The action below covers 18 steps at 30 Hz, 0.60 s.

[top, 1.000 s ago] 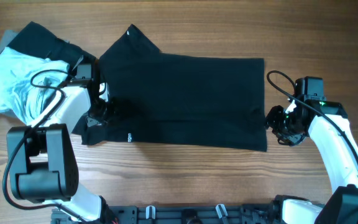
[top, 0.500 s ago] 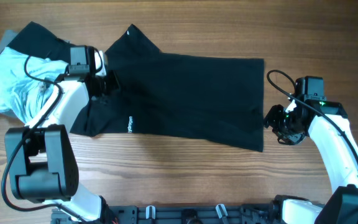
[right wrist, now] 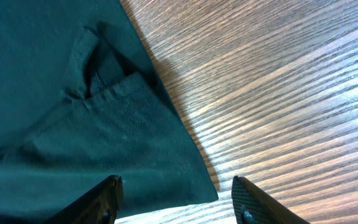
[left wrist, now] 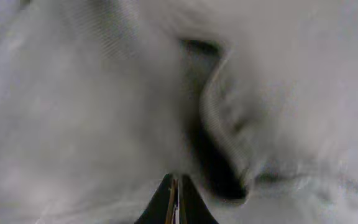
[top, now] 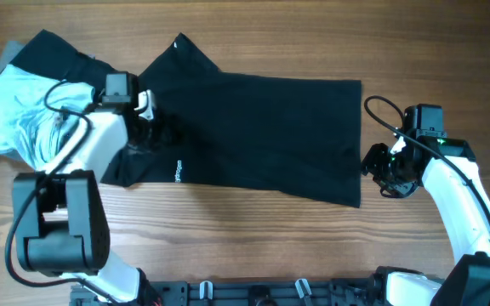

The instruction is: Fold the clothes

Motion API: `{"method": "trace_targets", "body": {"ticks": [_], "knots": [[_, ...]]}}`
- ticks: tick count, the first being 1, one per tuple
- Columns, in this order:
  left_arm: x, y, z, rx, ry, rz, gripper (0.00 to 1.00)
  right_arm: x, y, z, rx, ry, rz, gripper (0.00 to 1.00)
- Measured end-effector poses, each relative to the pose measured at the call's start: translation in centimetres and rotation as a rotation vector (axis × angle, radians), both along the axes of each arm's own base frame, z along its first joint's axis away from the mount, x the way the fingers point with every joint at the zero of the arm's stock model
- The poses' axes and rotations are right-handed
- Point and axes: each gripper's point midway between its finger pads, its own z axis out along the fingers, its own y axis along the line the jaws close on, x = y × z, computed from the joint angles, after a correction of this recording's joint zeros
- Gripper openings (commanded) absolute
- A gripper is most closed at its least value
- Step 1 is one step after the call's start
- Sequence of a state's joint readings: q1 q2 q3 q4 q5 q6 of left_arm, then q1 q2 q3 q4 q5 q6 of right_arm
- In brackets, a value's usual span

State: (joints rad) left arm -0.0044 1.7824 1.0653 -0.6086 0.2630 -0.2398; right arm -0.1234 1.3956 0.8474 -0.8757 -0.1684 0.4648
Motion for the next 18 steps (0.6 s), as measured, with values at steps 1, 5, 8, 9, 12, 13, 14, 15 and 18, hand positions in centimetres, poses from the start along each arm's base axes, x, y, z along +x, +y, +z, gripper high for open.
{"method": "trace_targets", "body": {"ticks": [1,5,8,9,12,13,14,15,18], "knots": [[0.4,-1.2,-0.6,-0.001,-0.044,-0.034,0.06,0.0,0.0,0.0,0.000,0.000,0.003,0.61],[2.0,-4.2,-1.4,-0.008,-0.163,-0.116,0.15,0.0,0.0,0.0,0.000,-0.002,0.003,0.61],[4.2,-5.0,-0.4,-0.021,-0.259,-0.116,0.21,0.0,0.0,0.0,-0.001,-0.002,0.003,0.61],[4.9,-5.0,0.3,-0.029,-0.274,-0.105,0.25,0.1,0.0,0.0,-0.001,-0.003,0.003,0.61],[7.7,-5.6,3.9,-0.059,-0.342,-0.094,0.51,0.1,0.0,0.0,-0.001,-0.003,0.005,0.61],[8.1,-5.7,5.1,-0.064,-0.350,-0.092,0.55,0.0,0.0,0.0,-0.001,-0.003,0.006,0.61],[8.2,-5.8,6.4,-0.072,-0.344,-0.084,0.55,0.0,0.0,0.0,-0.001,-0.003,0.006,0.61],[7.9,-5.8,7.3,-0.074,-0.333,-0.085,0.41,0.0,0.0,0.0,-0.001,-0.003,0.006,0.62],[5.5,-5.0,7.3,-0.039,-0.228,-0.071,0.04,0.0,0.0,0.0,-0.001,-0.001,0.006,0.62]]}}
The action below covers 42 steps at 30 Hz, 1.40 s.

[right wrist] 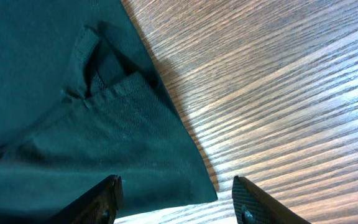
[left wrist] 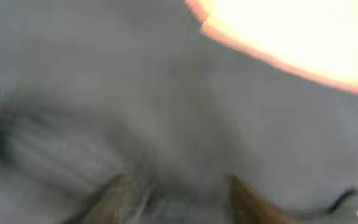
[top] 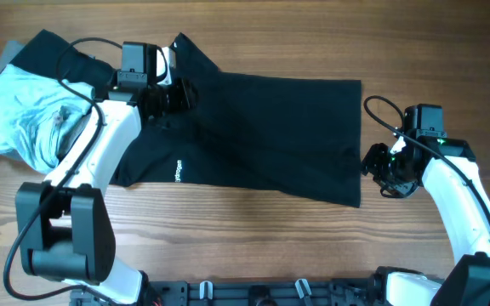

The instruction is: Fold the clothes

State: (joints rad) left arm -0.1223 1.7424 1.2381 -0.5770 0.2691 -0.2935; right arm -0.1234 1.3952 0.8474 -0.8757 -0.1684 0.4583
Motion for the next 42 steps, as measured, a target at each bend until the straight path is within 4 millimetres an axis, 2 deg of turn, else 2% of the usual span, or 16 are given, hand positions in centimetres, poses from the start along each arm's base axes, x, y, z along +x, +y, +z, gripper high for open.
{"method": "trace_targets", "body": {"ticks": [3,5,9,13,18,21,24,26,27,29,31,33,34,36,39,42], "knots": [[-4.6,2.3,-2.8,0.121,0.203,0.036,0.04,0.0,0.0,0.0,0.000,0.001,0.005,0.65],[-5.7,3.1,-4.0,0.162,0.236,0.048,0.04,0.0,0.0,0.0,-0.001,0.000,0.008,0.65],[-6.7,3.8,-7.4,0.193,0.220,0.061,0.04,0.0,0.0,0.0,-0.001,-0.002,0.011,0.65],[-4.7,3.7,-8.7,0.182,0.107,0.074,0.04,0.0,0.0,0.0,-0.001,-0.002,0.010,0.65],[-1.2,3.3,-8.2,0.161,-0.037,0.088,0.04,0.0,0.0,0.0,-0.002,-0.004,0.010,0.65],[0.3,2.9,-6.9,0.137,-0.089,0.086,0.06,0.0,0.0,0.0,-0.002,-0.004,0.010,0.65],[2.5,2.5,-3.5,0.120,-0.154,0.087,0.18,0.0,0.0,0.0,-0.002,-0.003,0.010,0.65],[2.9,2.4,-0.3,0.114,-0.171,0.086,0.29,0.0,0.0,0.0,-0.001,-0.002,0.011,0.70],[2.5,2.4,0.4,0.118,-0.161,0.083,0.29,-0.1,0.0,0.0,-0.001,0.001,0.011,0.72],[-0.2,3.0,0.5,0.156,-0.065,0.066,0.32,-0.5,0.0,0.0,0.000,0.019,0.011,0.75],[-4.3,4.6,-1.1,0.240,0.110,0.072,0.38,-1.0,0.1,-0.1,0.002,0.039,0.011,0.73],[-8.4,6.9,-2.4,0.336,0.282,0.093,0.43,-1.8,0.2,-0.2,0.007,0.071,0.011,0.63],[-9.4,7.9,-2.7,0.368,0.326,0.110,0.44,-1.9,0.3,-0.2,0.011,0.076,0.012,0.62],[-10.8,9.7,-3.1,0.399,0.383,0.159,0.46,-2.2,0.6,-0.4,0.028,0.081,0.015,0.62],[-12.9,13.0,-5.1,0.405,0.457,0.288,0.46,-3.2,1.4,-1.7,0.068,0.103,0.019,0.61],[-13.5,14.5,-6.6,0.373,0.465,0.366,0.43,-3.6,2.0,-2.7,0.107,0.109,0.021,0.57]]}}
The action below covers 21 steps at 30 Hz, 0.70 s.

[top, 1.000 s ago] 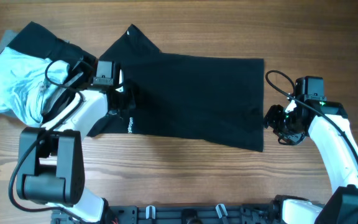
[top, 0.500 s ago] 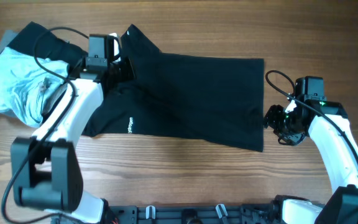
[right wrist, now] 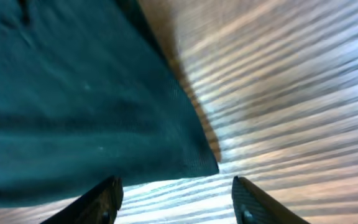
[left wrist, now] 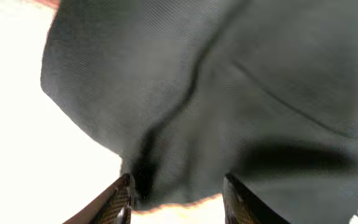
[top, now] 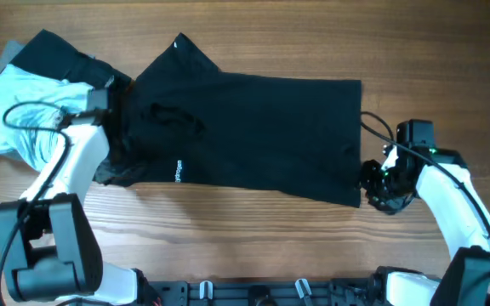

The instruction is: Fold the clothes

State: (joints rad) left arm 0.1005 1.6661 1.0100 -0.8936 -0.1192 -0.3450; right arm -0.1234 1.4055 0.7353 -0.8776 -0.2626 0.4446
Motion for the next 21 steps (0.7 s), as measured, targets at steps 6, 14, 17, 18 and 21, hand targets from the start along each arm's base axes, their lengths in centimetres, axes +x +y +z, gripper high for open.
{"method": "trace_targets", "body": {"ticks": [6,14,17,18,21], "knots": [[0.0,0.3,-1.9,-0.029,-0.047,0.046,0.35,-1.4,0.7,-1.6,0.037,0.061,-0.067,0.45],[-0.1,-0.1,-2.9,-0.051,-0.068,0.048,0.32,-2.1,0.6,-3.2,0.035,0.081,-0.185,0.34],[0.0,-0.1,-2.9,-0.054,-0.073,0.049,0.31,-1.6,0.4,-3.3,0.028,0.070,-0.231,0.08],[0.0,-0.2,-3.0,-0.054,-0.072,0.049,0.31,-1.3,0.3,-3.4,0.022,0.062,-0.236,0.04],[-0.1,-0.1,-3.0,-0.049,-0.070,0.049,0.31,-1.6,0.0,-3.5,-0.001,0.071,-0.243,0.04]]}}
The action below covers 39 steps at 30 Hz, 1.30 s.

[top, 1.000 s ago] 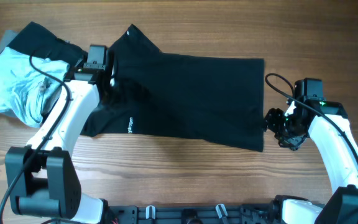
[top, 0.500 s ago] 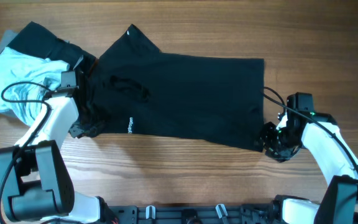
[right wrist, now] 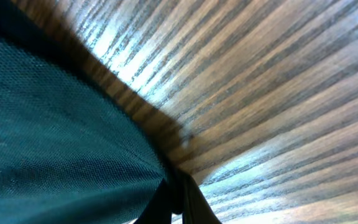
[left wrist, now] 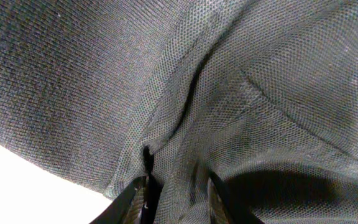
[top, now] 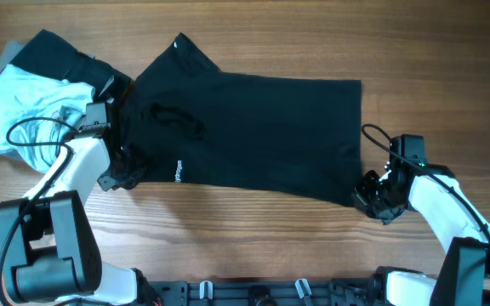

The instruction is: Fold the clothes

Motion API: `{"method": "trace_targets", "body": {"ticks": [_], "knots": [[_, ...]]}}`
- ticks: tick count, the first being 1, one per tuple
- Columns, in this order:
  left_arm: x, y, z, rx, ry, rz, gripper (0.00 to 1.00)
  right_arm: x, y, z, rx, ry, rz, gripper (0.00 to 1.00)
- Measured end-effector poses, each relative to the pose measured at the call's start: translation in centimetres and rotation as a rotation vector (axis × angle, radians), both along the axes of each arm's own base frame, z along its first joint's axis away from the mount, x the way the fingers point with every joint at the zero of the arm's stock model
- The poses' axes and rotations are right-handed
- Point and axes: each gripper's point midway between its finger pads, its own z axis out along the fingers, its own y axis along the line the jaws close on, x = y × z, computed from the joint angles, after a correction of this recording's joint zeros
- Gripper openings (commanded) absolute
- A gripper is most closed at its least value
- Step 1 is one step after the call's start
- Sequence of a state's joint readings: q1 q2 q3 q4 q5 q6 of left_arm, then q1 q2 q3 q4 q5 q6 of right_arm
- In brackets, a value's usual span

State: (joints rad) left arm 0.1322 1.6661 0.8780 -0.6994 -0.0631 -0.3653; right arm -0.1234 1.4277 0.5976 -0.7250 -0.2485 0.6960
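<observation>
A black T-shirt (top: 262, 136) lies spread flat on the wooden table (top: 253, 246), collar end to the left. My left gripper (top: 119, 174) sits at the shirt's near-left corner. In the left wrist view its fingers (left wrist: 135, 200) stand partly apart astride a raised fold of the black fabric (left wrist: 260, 93); the left gripper (left wrist: 176, 200) is open. My right gripper (top: 367, 198) is at the near-right corner. The right wrist view shows the right gripper (right wrist: 180, 202) shut on the hem of the shirt (right wrist: 55, 130), wood beside it.
A heap of light-blue clothes (top: 15, 119) with another black garment (top: 58, 55) on it lies at the far left, just beyond my left arm. Bare wood (right wrist: 278, 93) runs along the front and right of the shirt. The arm mounts stand at the near edge.
My right gripper, open beside the near-right corner, has come down and shut on that corner's hem. The left gripper has dropped closer onto the near-left corner, its fingers narrower around a fold.
The left gripper was shut in the fabric near the collar, then open farther back by the shoulder, then open over the near-left edge, where it now straddles a fold. The right gripper stayed open by the right hem, shifted to the near-right corner, and now grips it.
</observation>
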Motion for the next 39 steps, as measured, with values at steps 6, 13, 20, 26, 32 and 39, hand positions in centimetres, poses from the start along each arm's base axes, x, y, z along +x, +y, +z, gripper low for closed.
{"method": "trace_targets", "body": {"ticks": [6,13,20,26,32,39], "knots": [[0.0,0.1,0.0,0.004,0.001,0.000,0.31,-1.0,-1.9,0.6,-0.113,0.069,0.014,0.04],[-0.2,0.1,0.0,0.005,0.008,0.001,0.60,0.0,-3.6,1.6,-0.204,0.055,0.039,0.40],[-1.2,-0.8,-0.1,-0.041,0.048,-0.033,0.56,0.0,-3.7,1.6,-0.211,0.051,0.057,0.50],[-1.2,-0.8,-0.1,-0.044,0.048,-0.041,0.04,0.9,-0.9,1.9,-0.053,-0.016,0.151,0.60],[-2.1,-0.3,-0.1,-0.022,0.087,-0.023,0.04,-0.6,-0.3,1.0,-0.017,0.025,0.121,0.44],[-2.3,0.2,-0.1,-0.021,0.090,-0.001,0.55,-1.4,-0.4,0.4,-0.023,0.060,0.065,0.22]]}}
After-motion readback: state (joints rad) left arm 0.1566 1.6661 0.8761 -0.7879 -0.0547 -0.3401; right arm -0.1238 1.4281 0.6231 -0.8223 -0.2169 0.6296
